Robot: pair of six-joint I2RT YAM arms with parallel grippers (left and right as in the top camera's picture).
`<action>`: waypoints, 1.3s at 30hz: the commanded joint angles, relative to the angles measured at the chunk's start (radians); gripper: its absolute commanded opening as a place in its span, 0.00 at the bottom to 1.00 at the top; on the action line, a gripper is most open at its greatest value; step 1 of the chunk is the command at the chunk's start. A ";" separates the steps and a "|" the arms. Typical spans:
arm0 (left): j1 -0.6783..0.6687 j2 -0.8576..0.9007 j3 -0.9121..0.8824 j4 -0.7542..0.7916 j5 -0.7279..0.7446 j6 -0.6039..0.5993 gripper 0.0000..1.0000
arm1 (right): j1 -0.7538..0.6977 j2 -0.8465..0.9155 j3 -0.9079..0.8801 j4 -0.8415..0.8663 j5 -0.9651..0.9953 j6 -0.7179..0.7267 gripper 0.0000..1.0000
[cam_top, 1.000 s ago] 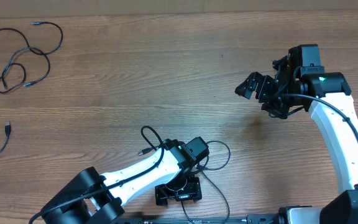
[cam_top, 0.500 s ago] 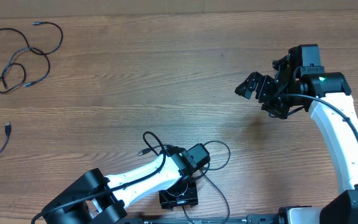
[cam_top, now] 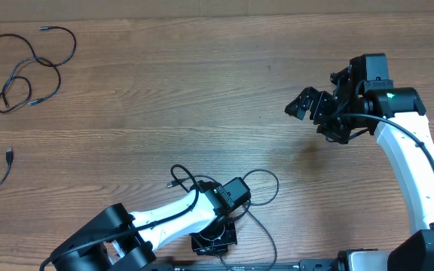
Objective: Untangle cables
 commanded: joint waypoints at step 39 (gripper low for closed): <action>0.570 -0.070 1.184 -0.365 -0.171 0.225 0.04 | 0.049 -0.046 0.089 -0.017 -0.417 -0.433 1.00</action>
